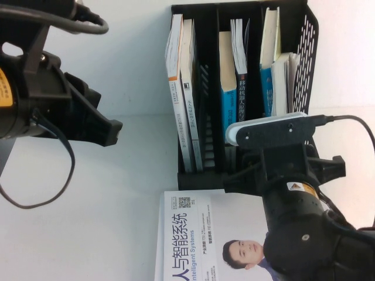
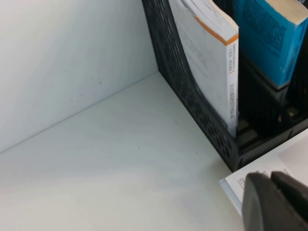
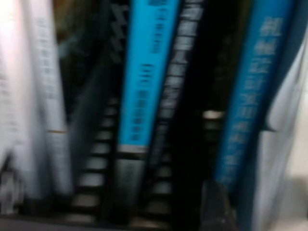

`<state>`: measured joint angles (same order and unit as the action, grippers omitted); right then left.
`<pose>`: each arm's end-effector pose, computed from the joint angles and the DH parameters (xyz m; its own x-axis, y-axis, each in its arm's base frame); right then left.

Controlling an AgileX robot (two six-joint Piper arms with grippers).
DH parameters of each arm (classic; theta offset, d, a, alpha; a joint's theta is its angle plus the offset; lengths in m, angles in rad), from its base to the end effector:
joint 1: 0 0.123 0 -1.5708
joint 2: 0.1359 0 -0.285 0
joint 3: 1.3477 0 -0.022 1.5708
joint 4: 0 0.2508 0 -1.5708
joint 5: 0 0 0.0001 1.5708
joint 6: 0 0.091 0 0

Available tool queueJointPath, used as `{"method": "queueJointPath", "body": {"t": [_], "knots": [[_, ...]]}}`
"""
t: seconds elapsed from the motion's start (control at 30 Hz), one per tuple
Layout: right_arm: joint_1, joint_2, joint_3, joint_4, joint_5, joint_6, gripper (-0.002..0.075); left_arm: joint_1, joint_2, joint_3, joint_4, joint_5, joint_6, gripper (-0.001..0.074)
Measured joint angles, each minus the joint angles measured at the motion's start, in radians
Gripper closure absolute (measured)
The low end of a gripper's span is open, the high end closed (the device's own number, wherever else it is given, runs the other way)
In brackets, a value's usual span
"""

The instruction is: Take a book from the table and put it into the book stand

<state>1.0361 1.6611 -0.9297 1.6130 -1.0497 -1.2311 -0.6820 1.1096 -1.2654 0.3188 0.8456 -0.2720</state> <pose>0.2268 0.2283 0.2378 -0.3452 -0.1796 -0.9212 0.0497 0.9766 -0.2091 0.1851 -0.1228 0.4264 -0.4487 0.2936 -0.8441 0.4355 0.8966 0.0804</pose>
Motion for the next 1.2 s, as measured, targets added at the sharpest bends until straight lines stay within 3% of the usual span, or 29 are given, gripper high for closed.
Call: {"method": "queueJointPath", "body": {"t": [0.13,0.33,0.8,1.2], "knots": [[0.064,0.011,0.002,-0.024,-0.108,-0.005,0.0340,0.000,0.000,0.000,0.000,0.000,0.004,0.0737],[0.119,0.011,0.002,-0.076,-0.115,-0.002,0.0340,0.000,0.000,0.000,-0.004,0.000,0.006,0.0737],[0.039,0.011,0.002,-0.078,-0.122,0.005,0.0331,0.000,0.000,0.000,-0.004,0.009,0.014,0.0737],[0.037,-0.032,0.002,-0.075,-0.123,0.031,0.0170,0.000,0.000,0.000,-0.015,0.027,0.014,0.0737]]}}
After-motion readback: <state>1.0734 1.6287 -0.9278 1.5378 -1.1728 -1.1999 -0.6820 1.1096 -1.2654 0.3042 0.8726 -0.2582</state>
